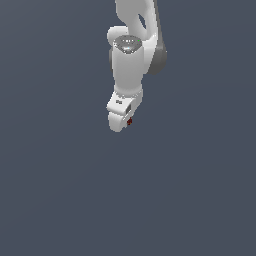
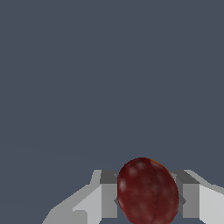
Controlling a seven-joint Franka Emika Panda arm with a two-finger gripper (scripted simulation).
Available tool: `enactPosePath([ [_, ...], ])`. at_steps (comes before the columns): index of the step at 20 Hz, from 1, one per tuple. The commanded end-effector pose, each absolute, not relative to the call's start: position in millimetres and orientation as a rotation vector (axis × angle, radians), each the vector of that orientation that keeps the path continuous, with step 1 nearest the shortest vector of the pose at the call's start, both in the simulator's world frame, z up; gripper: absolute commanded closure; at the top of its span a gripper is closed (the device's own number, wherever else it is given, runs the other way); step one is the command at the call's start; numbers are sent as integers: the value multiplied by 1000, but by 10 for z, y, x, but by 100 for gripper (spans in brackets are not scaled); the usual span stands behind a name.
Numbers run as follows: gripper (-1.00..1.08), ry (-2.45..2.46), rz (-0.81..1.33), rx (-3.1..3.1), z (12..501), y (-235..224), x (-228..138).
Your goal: Pick up the object and move it to a goal position.
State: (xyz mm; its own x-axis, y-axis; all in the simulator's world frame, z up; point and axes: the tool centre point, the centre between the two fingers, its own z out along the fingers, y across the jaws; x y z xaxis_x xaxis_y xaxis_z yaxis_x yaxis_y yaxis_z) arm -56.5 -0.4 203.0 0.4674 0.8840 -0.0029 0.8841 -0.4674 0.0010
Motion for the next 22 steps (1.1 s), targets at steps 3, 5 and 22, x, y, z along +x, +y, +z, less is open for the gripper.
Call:
enactPosePath([
  [3, 108, 1621, -1, 2690, 2370, -133, -785],
  [5, 108, 1622, 0, 2690, 2526, -193, -882],
  [22, 108, 1622, 2, 2691, 3411, -542, -1397],
])
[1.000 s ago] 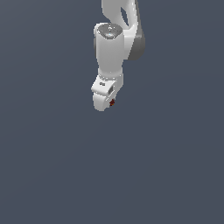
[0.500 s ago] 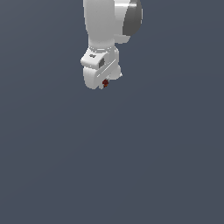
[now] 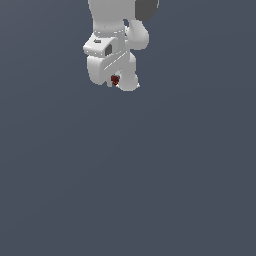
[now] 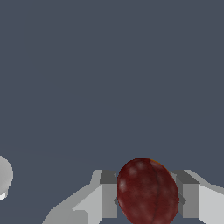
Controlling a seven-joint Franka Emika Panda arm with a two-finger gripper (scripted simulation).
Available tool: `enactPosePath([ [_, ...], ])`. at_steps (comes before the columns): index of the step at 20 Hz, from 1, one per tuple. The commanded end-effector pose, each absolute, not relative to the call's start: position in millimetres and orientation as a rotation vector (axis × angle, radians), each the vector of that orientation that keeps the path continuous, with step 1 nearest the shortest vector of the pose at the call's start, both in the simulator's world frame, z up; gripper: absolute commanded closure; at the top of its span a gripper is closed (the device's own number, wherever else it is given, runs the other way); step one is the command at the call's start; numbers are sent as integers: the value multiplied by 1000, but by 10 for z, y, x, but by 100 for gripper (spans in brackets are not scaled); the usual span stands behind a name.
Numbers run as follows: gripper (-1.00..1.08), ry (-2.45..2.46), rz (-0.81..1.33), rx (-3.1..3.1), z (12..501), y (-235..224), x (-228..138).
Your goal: Pick up the object and move it to a goal position.
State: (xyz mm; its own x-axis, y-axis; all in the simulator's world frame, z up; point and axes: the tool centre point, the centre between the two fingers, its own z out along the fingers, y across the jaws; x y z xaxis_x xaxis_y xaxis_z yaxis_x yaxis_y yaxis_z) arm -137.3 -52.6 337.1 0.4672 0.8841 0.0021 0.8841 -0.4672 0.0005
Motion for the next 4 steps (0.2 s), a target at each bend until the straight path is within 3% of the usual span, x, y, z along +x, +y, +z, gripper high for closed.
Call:
enactPosePath([
  [1, 108, -1621, -2, -2690, 3427, -550, -1404],
  [4, 108, -1621, -1, -2690, 3447, -560, -1412],
])
